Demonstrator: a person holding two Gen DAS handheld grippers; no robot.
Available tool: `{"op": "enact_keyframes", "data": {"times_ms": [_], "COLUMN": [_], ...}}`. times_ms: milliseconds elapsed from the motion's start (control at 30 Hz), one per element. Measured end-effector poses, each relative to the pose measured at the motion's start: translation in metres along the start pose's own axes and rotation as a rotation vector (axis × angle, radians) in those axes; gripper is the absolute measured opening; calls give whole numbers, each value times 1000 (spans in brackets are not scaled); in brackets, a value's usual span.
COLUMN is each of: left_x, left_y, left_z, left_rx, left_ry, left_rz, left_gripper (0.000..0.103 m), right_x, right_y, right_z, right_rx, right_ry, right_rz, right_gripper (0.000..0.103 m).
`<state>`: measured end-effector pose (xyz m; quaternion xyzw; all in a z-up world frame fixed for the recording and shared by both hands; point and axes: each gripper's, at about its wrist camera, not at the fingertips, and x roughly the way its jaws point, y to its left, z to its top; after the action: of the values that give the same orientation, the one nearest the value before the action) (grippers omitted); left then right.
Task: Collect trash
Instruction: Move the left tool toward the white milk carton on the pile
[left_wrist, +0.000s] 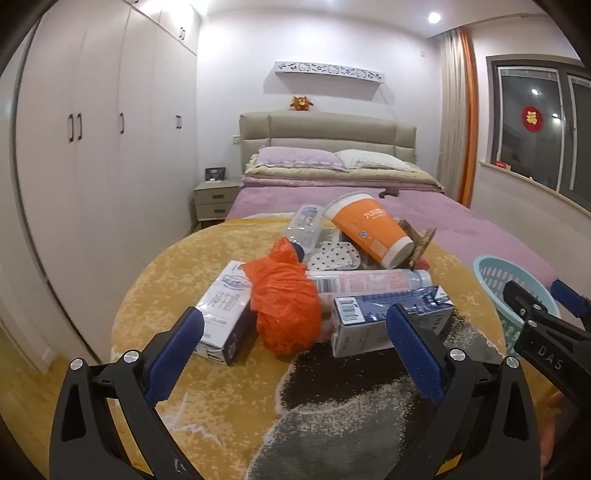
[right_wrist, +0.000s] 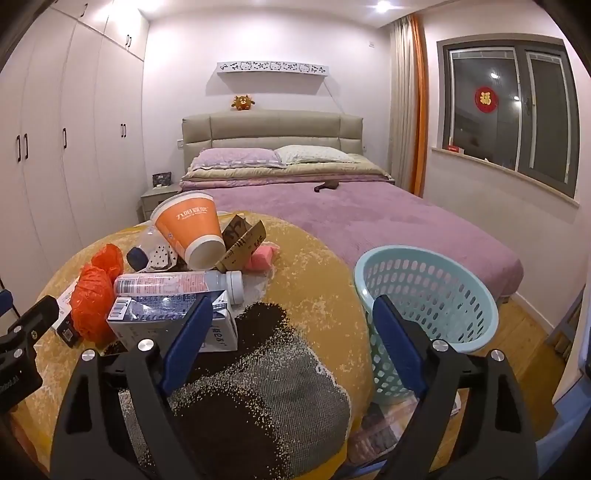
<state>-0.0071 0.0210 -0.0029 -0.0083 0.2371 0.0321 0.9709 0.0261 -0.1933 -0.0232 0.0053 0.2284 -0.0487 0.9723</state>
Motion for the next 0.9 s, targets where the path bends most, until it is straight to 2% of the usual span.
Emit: {"op": "enact_keyframes", "data": {"times_ms": [600,900], "left_x": [-3,-2], "left_y": [12,16], "left_z": [4,3], "left_rx": [-31,-40], "left_ry": [-19,-29], "left_rz": [1,-23], "left_gripper": [96,96], "right_x": [2,3], "right_y": [12,14], "right_z": [-2,-5], "right_rx": [-26,-28], "right_ry": [-2,-11], "right_rz": [15,20], "right_gripper": [84,84]}}
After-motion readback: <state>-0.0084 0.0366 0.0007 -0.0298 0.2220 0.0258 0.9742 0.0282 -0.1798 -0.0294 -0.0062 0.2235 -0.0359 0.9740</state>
